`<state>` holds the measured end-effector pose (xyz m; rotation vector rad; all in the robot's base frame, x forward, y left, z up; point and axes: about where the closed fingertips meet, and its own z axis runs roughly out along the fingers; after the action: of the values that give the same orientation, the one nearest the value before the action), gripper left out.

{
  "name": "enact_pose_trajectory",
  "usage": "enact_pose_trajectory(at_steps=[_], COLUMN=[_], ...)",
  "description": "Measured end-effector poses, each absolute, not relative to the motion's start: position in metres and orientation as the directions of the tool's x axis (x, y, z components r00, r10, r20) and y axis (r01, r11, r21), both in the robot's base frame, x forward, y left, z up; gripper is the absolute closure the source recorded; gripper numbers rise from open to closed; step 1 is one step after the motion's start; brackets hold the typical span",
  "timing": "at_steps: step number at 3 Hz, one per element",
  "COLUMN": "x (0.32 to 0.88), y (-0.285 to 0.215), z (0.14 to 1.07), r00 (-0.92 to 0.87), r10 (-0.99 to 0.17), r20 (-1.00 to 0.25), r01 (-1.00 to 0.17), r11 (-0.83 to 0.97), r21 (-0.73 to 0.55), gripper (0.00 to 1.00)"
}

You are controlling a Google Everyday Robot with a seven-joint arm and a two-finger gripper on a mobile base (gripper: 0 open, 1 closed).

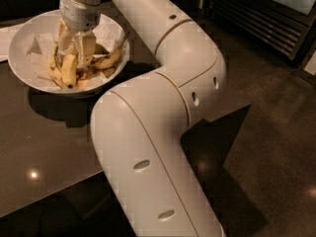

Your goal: Pick banana from white bowl

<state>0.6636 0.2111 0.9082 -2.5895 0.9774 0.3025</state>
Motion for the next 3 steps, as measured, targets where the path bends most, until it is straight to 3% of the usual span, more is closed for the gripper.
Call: enact_pose_trajectory(at_steps=[3], x=[0.665], y=[0.203], z=[0.88], r00=[0.726], r10=[-0.606], r20=[-0.325], r01=[-0.678], r11=[-0.711], r21=[-0.187], gripper=[0.42])
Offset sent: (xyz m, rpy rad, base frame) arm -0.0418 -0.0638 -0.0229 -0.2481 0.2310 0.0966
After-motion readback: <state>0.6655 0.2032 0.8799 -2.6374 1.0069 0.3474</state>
